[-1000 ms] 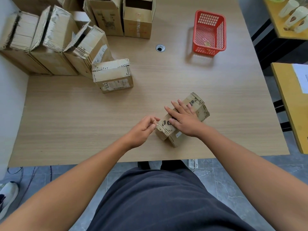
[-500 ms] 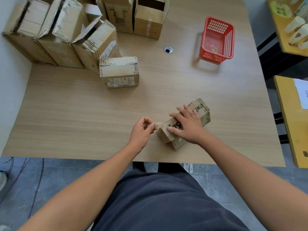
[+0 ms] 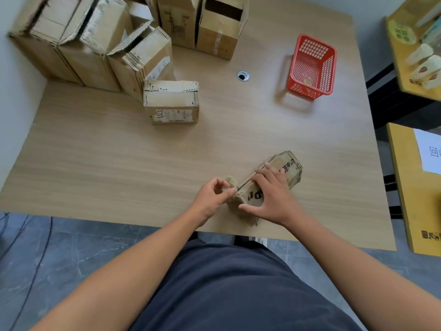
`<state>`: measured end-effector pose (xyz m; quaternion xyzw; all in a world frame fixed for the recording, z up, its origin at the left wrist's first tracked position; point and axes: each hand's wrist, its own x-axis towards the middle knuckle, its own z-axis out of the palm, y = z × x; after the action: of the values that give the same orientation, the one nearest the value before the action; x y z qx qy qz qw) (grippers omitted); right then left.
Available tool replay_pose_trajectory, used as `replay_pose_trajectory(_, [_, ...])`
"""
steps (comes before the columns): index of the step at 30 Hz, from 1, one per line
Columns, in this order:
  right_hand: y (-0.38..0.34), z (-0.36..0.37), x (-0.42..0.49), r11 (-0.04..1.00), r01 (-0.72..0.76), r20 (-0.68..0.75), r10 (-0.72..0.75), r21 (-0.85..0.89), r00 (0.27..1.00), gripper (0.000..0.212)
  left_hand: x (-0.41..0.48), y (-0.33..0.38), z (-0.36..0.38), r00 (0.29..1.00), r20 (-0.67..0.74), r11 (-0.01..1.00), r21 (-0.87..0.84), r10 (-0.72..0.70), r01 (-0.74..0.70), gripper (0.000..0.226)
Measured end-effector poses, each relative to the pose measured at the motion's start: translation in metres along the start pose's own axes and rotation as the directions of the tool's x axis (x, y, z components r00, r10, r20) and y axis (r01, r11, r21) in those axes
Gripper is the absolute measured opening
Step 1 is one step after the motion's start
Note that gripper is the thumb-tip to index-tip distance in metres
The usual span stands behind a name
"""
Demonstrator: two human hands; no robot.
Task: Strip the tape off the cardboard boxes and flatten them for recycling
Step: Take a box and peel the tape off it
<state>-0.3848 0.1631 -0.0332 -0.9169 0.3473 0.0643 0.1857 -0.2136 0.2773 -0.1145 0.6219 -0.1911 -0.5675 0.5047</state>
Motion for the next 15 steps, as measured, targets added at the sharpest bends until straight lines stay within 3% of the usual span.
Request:
replay_pose_trajectory(4, [0.017,-0.013,-0.007,0.999,0.042,-0.081,-0.04,0.028,0.996,0.076,0.007,0.018,0.023,0.995,-0.068,0.997,0.016,0.071,-0.07,0.027])
replay_pose_trajectory(9, [0.055,-0.023,-0.017,0.993,0.058,-0.275,-0.029,0.099,0.961,0.073,0.017,0.049,0.055,0.946,-0.08,0.931,0.217,0.315,-0.292,0.039])
replay_pose_trajectory(12, [0.079,-0.016,-0.03,0.997,-0.03,-0.206,0.045,0.077,0.977,0.09,0.024,0.053,0.073,0.93,0.057,0.827,0.44,0.363,-0.35,0.032])
replay_pose_trajectory(15, [0.101,0.004,-0.041,0.983,-0.136,-0.036,0.132,-0.124,0.991,0.108,0.024,0.039,0.091,0.916,0.175,0.625,0.684,0.361,-0.377,0.029])
